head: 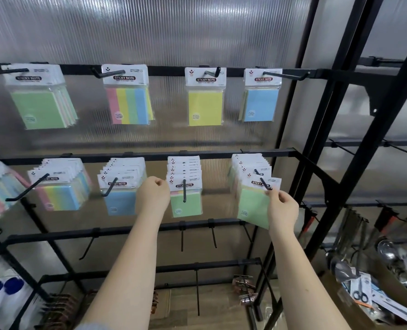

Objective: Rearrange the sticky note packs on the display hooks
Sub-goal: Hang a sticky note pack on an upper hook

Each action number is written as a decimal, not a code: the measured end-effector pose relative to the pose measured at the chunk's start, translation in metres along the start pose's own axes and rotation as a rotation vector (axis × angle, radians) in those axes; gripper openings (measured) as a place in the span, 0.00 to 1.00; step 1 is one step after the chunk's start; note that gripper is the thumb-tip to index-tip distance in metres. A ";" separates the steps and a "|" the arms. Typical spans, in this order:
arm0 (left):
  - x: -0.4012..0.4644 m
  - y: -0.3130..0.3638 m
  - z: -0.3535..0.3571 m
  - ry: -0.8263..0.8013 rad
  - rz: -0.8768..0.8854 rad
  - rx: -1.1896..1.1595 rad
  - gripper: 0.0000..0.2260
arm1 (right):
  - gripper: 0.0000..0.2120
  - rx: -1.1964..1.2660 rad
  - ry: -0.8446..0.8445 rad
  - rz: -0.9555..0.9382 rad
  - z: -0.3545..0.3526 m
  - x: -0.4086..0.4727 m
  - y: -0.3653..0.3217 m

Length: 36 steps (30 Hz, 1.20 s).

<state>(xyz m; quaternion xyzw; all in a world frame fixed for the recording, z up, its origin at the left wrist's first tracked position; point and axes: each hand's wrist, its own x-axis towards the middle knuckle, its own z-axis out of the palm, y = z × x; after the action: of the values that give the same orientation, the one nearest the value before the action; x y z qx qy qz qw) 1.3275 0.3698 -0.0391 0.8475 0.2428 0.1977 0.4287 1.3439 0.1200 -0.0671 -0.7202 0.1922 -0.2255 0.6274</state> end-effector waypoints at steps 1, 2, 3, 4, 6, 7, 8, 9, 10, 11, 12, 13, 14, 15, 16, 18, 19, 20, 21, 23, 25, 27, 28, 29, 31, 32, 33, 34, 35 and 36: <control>0.000 -0.002 0.002 0.008 -0.004 -0.012 0.08 | 0.18 -0.018 0.015 -0.014 -0.002 -0.002 -0.003; -0.001 -0.004 0.003 0.013 -0.011 -0.023 0.08 | 0.19 -0.040 0.030 -0.030 -0.004 -0.004 -0.006; -0.001 -0.007 0.005 0.010 -0.016 -0.028 0.10 | 0.19 -0.065 0.044 -0.040 -0.006 -0.006 -0.010; -0.001 -0.010 0.008 -0.003 -0.023 -0.027 0.12 | 0.19 -0.094 0.058 -0.043 -0.009 -0.008 -0.014; -0.001 -0.014 0.013 -0.046 -0.035 -0.033 0.15 | 0.18 -0.164 0.077 -0.045 -0.012 -0.015 -0.022; -0.002 -0.017 0.016 -0.061 -0.030 -0.045 0.14 | 0.18 -0.198 0.086 -0.053 -0.014 -0.018 -0.025; -0.004 -0.019 0.019 -0.069 -0.018 -0.064 0.13 | 0.18 -0.233 0.097 -0.065 -0.014 -0.021 -0.028; -0.006 -0.021 0.023 -0.068 -0.002 -0.087 0.11 | 0.18 -0.266 0.115 -0.079 -0.015 -0.023 -0.031; -0.009 -0.024 0.026 -0.059 0.016 -0.110 0.10 | 0.18 -0.293 0.135 -0.091 -0.015 -0.026 -0.034; -0.011 -0.026 0.029 -0.042 0.029 -0.127 0.10 | 0.18 -0.313 0.156 -0.101 -0.016 -0.028 -0.036; -0.013 -0.029 0.031 -0.023 0.038 -0.142 0.10 | 0.18 -0.329 0.176 -0.108 -0.017 -0.029 -0.038; -0.015 -0.031 0.032 -0.004 0.044 -0.159 0.10 | 0.17 -0.344 0.193 -0.114 -0.018 -0.031 -0.040; -0.016 -0.032 0.034 0.013 0.048 -0.179 0.10 | 0.17 -0.358 0.204 -0.122 -0.019 -0.032 -0.042; -0.018 -0.032 0.035 0.029 0.052 -0.198 0.10 | 0.17 -0.369 0.212 -0.131 -0.020 -0.033 -0.044; -0.020 -0.032 0.036 0.045 0.055 -0.217 0.09 | 0.17 -0.372 0.219 -0.141 -0.021 -0.034 -0.046; -0.024 -0.031 0.038 0.070 0.048 -0.265 0.08 | 0.17 -0.364 0.231 -0.161 -0.022 -0.036 -0.050; -0.025 -0.031 0.039 0.077 0.038 -0.290 0.07 | 0.17 -0.352 0.234 -0.169 -0.022 -0.037 -0.053; -0.026 -0.032 0.040 0.074 0.028 -0.308 0.06 | 0.17 -0.337 0.234 -0.174 -0.022 -0.038 -0.055; -0.026 -0.032 0.041 0.053 0.017 -0.319 0.04 | 0.17 -0.321 0.232 -0.178 -0.021 -0.039 -0.056; -0.025 -0.033 0.042 -0.052 -0.003 -0.336 0.07 | 0.17 -0.292 0.222 -0.183 -0.020 -0.040 -0.058; -0.026 -0.034 0.044 -0.175 -0.026 -0.399 0.09 | 0.18 -0.268 0.207 -0.190 -0.019 -0.042 -0.059; -0.027 -0.035 0.044 -0.223 -0.030 -0.457 0.08 | 0.18 -0.251 0.189 -0.200 -0.019 -0.043 -0.059; -0.028 -0.035 0.043 -0.226 -0.019 -0.467 0.08 | 0.18 -0.246 0.179 -0.205 -0.018 -0.043 -0.059; -0.029 -0.034 0.043 -0.219 -0.004 -0.467 0.09 | 0.18 -0.242 0.171 -0.206 -0.018 -0.044 -0.060; -0.030 -0.033 0.042 -0.182 0.024 -0.435 0.10 | 0.18 -0.234 0.162 -0.208 -0.019 -0.043 -0.061; -0.030 -0.032 0.041 -0.155 0.032 -0.408 0.11 | 0.18 -0.231 0.158 -0.211 -0.020 -0.043 -0.062; -0.030 -0.032 0.040 -0.127 0.035 -0.381 0.12 | 0.18 -0.229 0.154 -0.218 -0.021 -0.043 -0.063; -0.031 -0.031 0.039 -0.102 0.036 -0.357 0.13 | 0.18 -0.227 0.151 -0.230 -0.022 -0.042 -0.064; -0.032 -0.031 0.038 -0.082 0.037 -0.340 0.14 | 0.18 -0.222 0.148 -0.245 -0.024 -0.042 -0.065; -0.033 -0.030 0.037 -0.063 0.040 -0.329 0.15 | 0.19 -0.213 0.145 -0.261 -0.025 -0.041 -0.066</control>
<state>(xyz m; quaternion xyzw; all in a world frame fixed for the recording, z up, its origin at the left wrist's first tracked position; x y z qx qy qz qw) 1.3133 0.3424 -0.0880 0.7762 0.1765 0.2165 0.5652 1.2953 0.1315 -0.0024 -0.7833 0.1646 -0.3347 0.4973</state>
